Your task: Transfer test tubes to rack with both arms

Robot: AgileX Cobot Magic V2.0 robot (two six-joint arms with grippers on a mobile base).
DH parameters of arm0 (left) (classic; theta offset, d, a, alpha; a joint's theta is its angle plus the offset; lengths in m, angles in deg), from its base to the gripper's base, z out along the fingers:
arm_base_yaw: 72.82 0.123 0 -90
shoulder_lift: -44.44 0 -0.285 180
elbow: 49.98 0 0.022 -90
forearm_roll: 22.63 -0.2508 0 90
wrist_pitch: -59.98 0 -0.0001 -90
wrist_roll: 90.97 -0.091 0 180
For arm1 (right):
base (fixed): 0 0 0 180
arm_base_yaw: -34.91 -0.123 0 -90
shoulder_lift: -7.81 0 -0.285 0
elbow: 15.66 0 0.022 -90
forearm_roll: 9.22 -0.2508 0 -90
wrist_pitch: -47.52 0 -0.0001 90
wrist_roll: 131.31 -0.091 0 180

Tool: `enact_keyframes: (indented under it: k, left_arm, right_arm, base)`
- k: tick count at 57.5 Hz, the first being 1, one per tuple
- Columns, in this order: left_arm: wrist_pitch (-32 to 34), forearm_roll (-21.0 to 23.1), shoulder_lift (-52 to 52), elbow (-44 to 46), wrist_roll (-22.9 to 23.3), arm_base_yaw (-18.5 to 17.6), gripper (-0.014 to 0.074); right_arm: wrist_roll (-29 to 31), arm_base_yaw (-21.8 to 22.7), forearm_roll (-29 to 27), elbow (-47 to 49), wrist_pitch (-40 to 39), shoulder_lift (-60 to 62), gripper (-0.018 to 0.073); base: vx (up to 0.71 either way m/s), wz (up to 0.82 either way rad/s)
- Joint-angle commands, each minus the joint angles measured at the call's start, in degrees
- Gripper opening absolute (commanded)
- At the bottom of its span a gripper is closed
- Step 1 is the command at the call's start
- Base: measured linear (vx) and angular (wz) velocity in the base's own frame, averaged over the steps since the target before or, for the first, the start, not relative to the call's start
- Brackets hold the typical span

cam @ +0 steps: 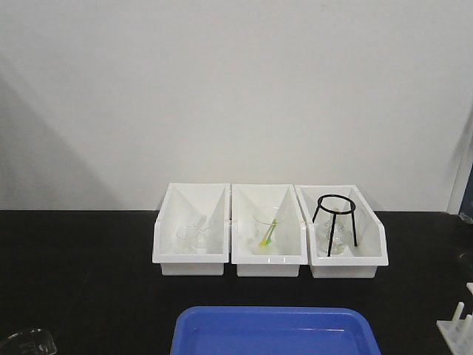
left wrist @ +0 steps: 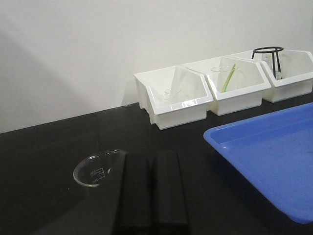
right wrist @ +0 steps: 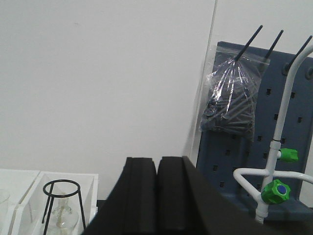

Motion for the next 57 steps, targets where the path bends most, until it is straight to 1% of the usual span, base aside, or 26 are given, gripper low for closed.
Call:
enact_keyframes:
  k: [1,8,13,57]
  left_arm:
    - [4.6,0.0,-1.2,-1.5,0.2,1.1,-0.0020]
    - [4.7,0.2,-1.2,-1.5,0.7,4.8,-0.0020]
    - [4.6,0.2,-1.2,-1.5,0.7,6.4,-0.0020]
    - [4.6,0.0,-1.1,-1.5,0.7,6.5,-0.0020]
  right_arm:
    - [0.0,0.2,-0.3,1.8,-3.5,0.0,-0.0007]
    - [0.0,0.2,-0.3,1.8,-3.5,0.0,-0.0007]
    - [0.0,0.2,-0.3,1.8,-3.5,0.0,-0.0007]
    - [0.0,0.2,-0.3,1.8,-3.4,0.0,-0.0007]
  base:
    - [0.00,0.00]
    - [0.00,0.00]
    - [0.00,0.00]
    - [0.00,0.00]
